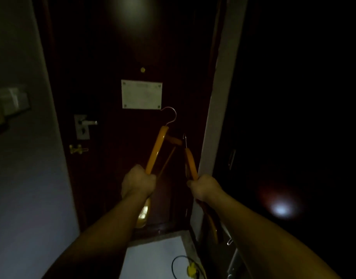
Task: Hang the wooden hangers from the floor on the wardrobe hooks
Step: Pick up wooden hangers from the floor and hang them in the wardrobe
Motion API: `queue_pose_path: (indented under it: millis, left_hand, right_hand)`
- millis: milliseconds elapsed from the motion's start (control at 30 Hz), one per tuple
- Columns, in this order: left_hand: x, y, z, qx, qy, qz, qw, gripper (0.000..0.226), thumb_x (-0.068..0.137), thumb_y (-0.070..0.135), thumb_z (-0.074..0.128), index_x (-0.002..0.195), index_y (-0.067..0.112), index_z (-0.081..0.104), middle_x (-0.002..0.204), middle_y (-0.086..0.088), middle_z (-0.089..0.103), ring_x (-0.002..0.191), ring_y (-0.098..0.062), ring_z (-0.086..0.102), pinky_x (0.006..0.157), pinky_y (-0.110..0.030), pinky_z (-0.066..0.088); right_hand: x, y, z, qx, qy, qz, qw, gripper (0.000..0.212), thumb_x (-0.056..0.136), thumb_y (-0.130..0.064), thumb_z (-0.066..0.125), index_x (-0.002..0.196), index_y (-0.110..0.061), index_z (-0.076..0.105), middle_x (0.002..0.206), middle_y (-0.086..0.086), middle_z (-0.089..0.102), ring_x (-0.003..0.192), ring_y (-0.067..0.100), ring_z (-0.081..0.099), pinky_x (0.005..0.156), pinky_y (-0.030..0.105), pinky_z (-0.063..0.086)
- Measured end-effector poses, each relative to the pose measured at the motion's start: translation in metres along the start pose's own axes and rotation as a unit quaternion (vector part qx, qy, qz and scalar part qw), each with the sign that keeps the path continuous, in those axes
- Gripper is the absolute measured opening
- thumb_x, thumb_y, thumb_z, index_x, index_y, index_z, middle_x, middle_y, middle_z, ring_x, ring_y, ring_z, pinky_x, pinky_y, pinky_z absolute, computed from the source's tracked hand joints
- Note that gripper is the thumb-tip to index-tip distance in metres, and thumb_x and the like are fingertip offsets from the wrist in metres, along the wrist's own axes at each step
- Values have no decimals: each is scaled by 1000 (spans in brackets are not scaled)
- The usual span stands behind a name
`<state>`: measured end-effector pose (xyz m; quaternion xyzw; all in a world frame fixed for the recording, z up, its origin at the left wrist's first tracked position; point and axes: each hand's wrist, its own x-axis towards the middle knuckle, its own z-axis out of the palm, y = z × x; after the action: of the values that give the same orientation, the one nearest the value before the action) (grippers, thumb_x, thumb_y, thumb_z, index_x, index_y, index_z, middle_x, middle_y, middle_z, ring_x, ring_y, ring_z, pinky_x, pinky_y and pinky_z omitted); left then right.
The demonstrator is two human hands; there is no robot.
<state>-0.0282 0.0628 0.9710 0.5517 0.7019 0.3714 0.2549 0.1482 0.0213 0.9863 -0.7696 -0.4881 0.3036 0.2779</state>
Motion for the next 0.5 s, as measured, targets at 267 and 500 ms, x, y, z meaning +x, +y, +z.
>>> queue_pose_path:
  millis: [267,500]
  left_hand:
    - [-69,101,-59,-71,11,77,994,12,86,23,64,95,19,56,74,-4,70,59,-19,71,64,-37,60]
    - [-147,131,-79,-76,0,115,990,12,89,24,65,96,19,57,76,-5,70,61,-18,71,64,-37,62]
  right_hand:
    - [-76,-29,-95,22,71,-46,996,20,99,-32,57,89,-15,59,91,9,68,76,23,68,75,38,60]
    - [-142,-5,-135,19,129,-58,990,28,95,-39,59,94,-12,67,85,6,70,70,22,70,69,37,63]
